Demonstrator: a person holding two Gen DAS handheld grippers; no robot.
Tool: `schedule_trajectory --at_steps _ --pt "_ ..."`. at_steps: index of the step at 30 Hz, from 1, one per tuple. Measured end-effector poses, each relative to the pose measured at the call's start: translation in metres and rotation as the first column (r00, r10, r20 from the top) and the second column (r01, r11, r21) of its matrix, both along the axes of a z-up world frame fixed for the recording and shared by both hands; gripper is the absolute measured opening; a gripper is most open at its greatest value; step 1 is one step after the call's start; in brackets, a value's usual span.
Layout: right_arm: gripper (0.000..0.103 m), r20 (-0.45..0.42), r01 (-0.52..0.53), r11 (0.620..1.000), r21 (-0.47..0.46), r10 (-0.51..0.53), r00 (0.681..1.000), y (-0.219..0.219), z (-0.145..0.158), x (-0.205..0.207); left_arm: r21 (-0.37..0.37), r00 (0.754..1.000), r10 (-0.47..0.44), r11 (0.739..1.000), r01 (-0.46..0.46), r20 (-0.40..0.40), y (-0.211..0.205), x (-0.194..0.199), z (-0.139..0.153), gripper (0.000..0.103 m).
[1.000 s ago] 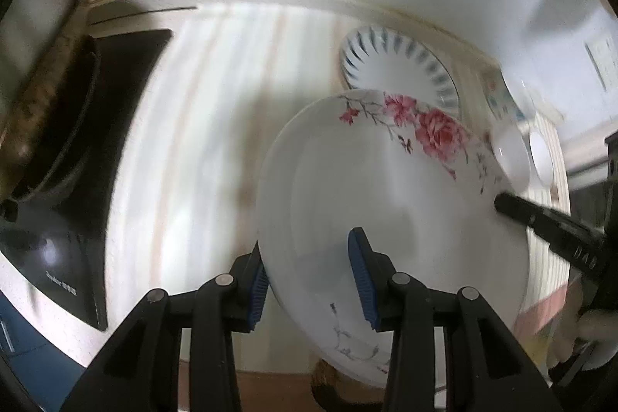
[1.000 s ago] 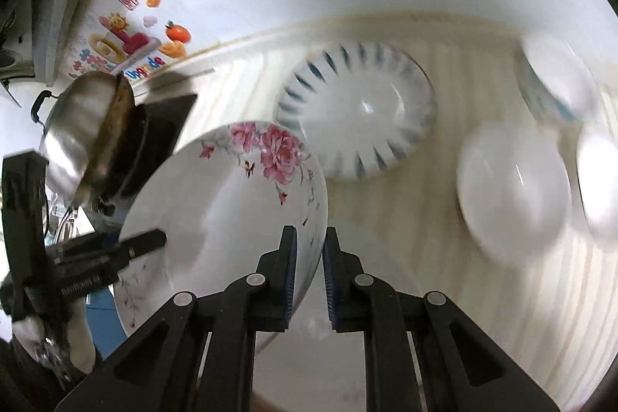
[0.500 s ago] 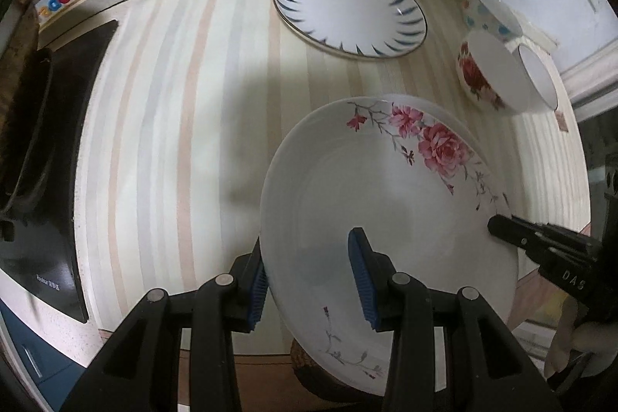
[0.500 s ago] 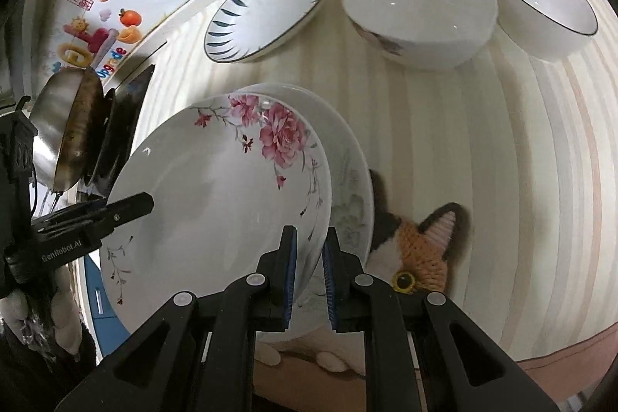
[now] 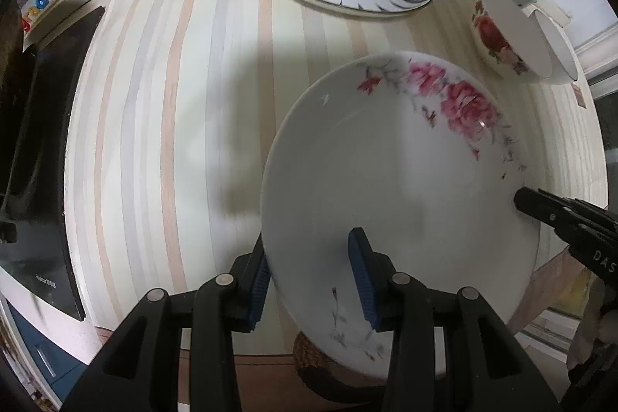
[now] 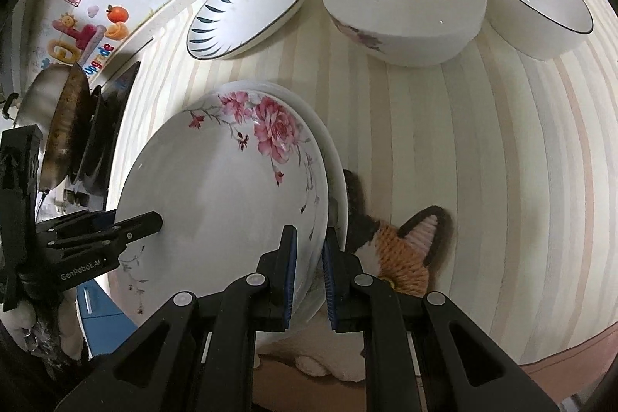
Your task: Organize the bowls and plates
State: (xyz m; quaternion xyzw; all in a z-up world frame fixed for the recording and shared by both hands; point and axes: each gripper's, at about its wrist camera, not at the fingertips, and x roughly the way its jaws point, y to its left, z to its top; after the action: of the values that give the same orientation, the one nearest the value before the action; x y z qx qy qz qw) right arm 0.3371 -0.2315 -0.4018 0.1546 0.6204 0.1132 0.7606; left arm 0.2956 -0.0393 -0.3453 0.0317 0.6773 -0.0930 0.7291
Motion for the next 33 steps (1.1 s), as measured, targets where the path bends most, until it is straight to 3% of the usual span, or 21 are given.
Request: schedule_trajectory --at_steps 14,21,25,27,29,30,33 --pt "0.015 -0.033 0.011 1.000 0.000 -0.011 0.999 -0.003 0.001 0.006 0.006 1.000 0.004 1.000 -0.003 -0.023 -0.005 0.003 -0.011 0.036" --pt "0.017 -0.079 0.004 1.000 -0.002 -0.004 0.997 -0.012 0.006 0.006 -0.010 0.999 0.044 0.999 -0.044 0.027 0.015 0.014 0.027 0.036" --pt "0.017 -0.043 0.026 0.999 0.022 -0.025 0.999 -0.026 0.037 0.015 -0.058 0.992 0.084 0.995 -0.078 0.099 0.023 0.037 0.066 0.037" --pt "0.021 0.016 0.028 0.999 0.042 -0.028 0.999 -0.029 0.065 0.031 -0.082 0.986 0.107 0.992 -0.097 0.130 0.025 0.062 0.080 0.043" --pt "0.043 0.068 0.030 0.998 0.049 -0.034 0.997 -0.028 0.088 0.056 -0.104 0.980 0.144 0.986 -0.130 0.136 0.031 0.093 0.082 0.046" --pt "0.048 0.094 0.027 0.998 0.053 -0.032 0.995 -0.026 0.096 0.073 -0.113 0.977 0.166 0.982 -0.151 0.137 0.033 0.110 0.080 0.047" --pt "0.050 0.142 0.016 1.000 0.022 -0.019 0.990 -0.016 0.101 0.131 -0.124 0.970 0.217 0.971 -0.203 0.107 0.040 0.151 0.061 0.047"
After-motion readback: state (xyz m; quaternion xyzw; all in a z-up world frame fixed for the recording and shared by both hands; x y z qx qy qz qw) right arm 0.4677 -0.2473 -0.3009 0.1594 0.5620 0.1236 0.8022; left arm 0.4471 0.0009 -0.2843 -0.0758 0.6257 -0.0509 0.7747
